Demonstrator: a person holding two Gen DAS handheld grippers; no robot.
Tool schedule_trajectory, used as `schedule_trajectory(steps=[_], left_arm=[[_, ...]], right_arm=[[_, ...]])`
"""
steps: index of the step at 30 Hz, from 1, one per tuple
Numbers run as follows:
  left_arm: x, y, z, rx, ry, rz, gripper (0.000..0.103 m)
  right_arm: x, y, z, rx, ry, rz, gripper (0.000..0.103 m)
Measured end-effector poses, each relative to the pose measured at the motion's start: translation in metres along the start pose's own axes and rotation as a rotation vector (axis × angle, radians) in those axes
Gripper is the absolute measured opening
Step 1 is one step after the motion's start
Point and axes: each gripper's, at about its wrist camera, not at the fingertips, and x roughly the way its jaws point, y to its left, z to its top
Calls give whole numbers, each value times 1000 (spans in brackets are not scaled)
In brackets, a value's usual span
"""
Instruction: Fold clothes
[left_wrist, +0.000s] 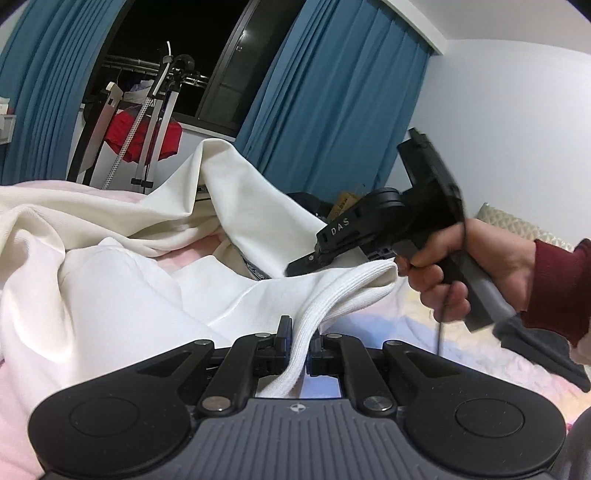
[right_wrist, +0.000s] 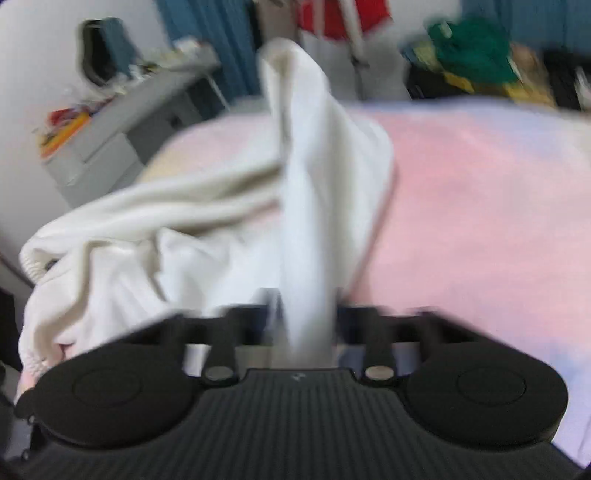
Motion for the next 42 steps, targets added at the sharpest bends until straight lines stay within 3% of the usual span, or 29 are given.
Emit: schedule_trajectory(steps=[3, 6, 10, 14, 16, 19, 21, 23, 30, 34, 38, 40, 42], left_arm=[[-4, -5, 2, 23, -23, 8, 7], [-5, 1, 4, -21, -29, -1, 7], [0, 5, 1, -44, -10, -15, 7], [9, 11, -6, -67, 23, -40, 7], [13, 15, -8, -87, 31, -52, 7], [13, 22, -6, -123, 11, -61, 7], [10, 33, -2, -193, -9, -61, 7], [3, 43, 1, -254, -32, -42, 7], [-22, 72, 8, -413, -100, 82, 7], [-35, 74, 13, -420, -108, 158, 7], [-49, 72, 14, -419, -101, 211, 8], [-55, 71, 13, -430, -88, 231, 9], [-59, 69, 12, -437, -78, 244, 9]], right_arm=[[-5, -10, 21, 46, -79, -84, 5], [-14, -22, 71, 76, -199, -193, 5], [-12, -26, 131, 13, -328, -381, 5], [19, -47, 151, -40, -358, -505, 5], [38, -71, 144, 21, -343, -478, 7], [53, -103, 119, 153, -335, -349, 13], [49, -109, 99, 197, -327, -291, 52], [38, -106, 81, 202, -347, -260, 70], [-33, -79, 8, 282, -373, -174, 70], [-65, -47, -43, 340, -353, -170, 70], [-86, -22, -95, 423, -396, -168, 71], [-88, -18, -115, 496, -363, -114, 72], [-77, -12, -130, 541, -291, 9, 72]])
